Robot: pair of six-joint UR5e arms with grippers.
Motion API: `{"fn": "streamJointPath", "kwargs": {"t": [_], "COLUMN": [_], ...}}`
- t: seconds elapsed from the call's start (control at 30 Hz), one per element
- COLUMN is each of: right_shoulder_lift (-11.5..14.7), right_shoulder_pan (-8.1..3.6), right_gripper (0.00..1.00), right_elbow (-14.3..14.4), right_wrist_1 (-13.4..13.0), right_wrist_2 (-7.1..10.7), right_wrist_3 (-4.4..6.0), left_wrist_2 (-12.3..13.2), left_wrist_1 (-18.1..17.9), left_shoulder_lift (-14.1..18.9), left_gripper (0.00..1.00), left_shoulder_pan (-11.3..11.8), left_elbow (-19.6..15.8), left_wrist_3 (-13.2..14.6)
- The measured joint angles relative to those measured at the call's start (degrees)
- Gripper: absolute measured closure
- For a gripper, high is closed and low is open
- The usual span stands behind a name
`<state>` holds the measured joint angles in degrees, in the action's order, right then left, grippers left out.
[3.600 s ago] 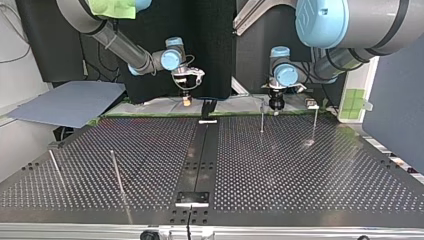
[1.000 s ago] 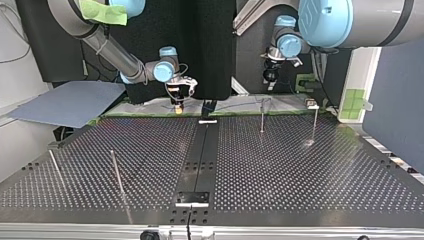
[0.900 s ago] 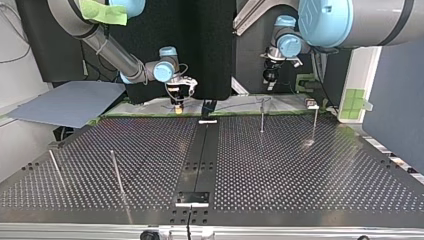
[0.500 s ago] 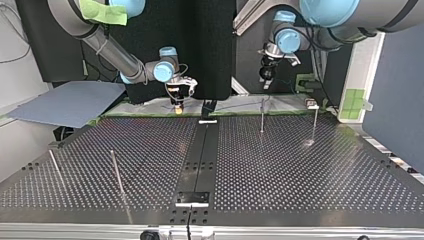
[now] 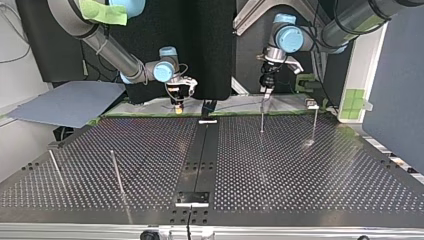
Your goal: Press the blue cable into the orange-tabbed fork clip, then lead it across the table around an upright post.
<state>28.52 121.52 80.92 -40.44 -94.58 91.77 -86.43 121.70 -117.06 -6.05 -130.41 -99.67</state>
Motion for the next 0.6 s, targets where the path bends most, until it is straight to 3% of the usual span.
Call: {"fn": "streamJointPath", "kwargs": {"t": [0.33, 0.6], "right_shoulder_lift": [0.0, 0.0], "right_shoulder_pan": [0.05, 0.01], "right_gripper": [1.00, 1.00], "right_elbow": [0.0, 0.0], "right_wrist_1": [0.0, 0.3], "right_wrist_2": [0.05, 0.09], "right_wrist_3": [0.01, 0.01], "left_wrist_2": [-4.5, -6.4], "left_wrist_1": [1.3, 1.3], "left_shoulder_lift": [0.3, -3.7], "left_gripper": [0.01, 0.01], "left_shoulder_pan": [0.0, -0.2], "left_elbow": [0.2, 2.4], "left_wrist_3": [-0.1, 1.9]}}
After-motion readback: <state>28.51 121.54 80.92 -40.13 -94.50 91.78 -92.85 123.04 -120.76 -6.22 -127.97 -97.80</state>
